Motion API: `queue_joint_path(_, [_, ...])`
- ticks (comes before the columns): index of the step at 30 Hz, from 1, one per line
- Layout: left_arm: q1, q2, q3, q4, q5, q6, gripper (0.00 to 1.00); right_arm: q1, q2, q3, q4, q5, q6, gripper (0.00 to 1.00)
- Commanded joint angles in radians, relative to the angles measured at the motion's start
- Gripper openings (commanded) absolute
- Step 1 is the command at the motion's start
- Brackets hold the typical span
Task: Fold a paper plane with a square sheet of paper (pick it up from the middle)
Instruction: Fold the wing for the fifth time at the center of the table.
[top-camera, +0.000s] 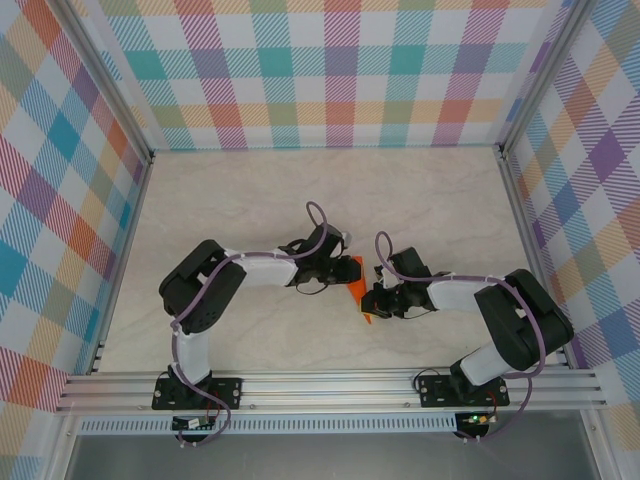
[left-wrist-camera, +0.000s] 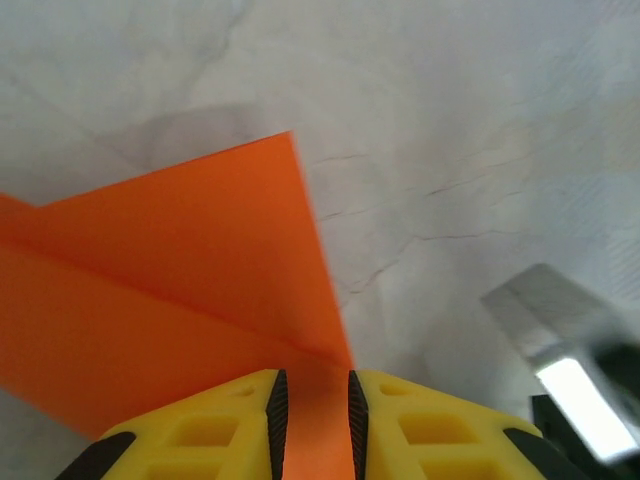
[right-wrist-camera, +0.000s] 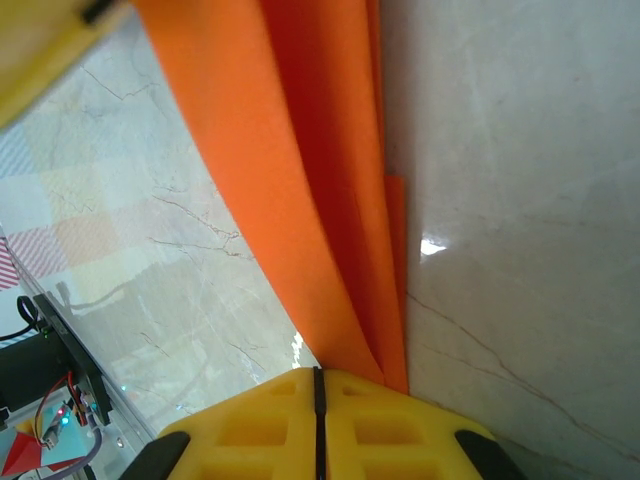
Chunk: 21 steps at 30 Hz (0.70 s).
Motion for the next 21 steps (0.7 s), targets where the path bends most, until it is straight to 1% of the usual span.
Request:
queue_joint_path(1, [-0.003, 0.02, 0.007, -0.021, -0.058, -0.01, 0.23, -0.001, -0.001, -0.021, -0.074, 0.023, 0.006, 0.09])
queue_joint_path(5, [-0.004, 0.051, 0.003, -0.062, -0.08, -0.021, 0.2, 0.0, -0.049, 0.005, -0.114, 0.018, 0.001, 0.11])
queue_joint_path(11, [-0.003, 0.047, -0.007, -0.093, -0.114, -0.018, 0.18, 0.0, -0.118, 0.082, -0.178, 0.005, -0.012, 0.15])
queue_joint_path(15, [-0.004, 0.059, 0.011, -0.103, -0.104, -0.014, 0.18, 0.0, -0.105, 0.129, -0.175, -0.02, -0.009, 0.15])
queue_joint_path(21, [-0.003, 0.064, 0.019, -0.107, -0.101, -0.016, 0.18, 0.0, -0.053, 0.146, -0.133, -0.027, 0.019, 0.16])
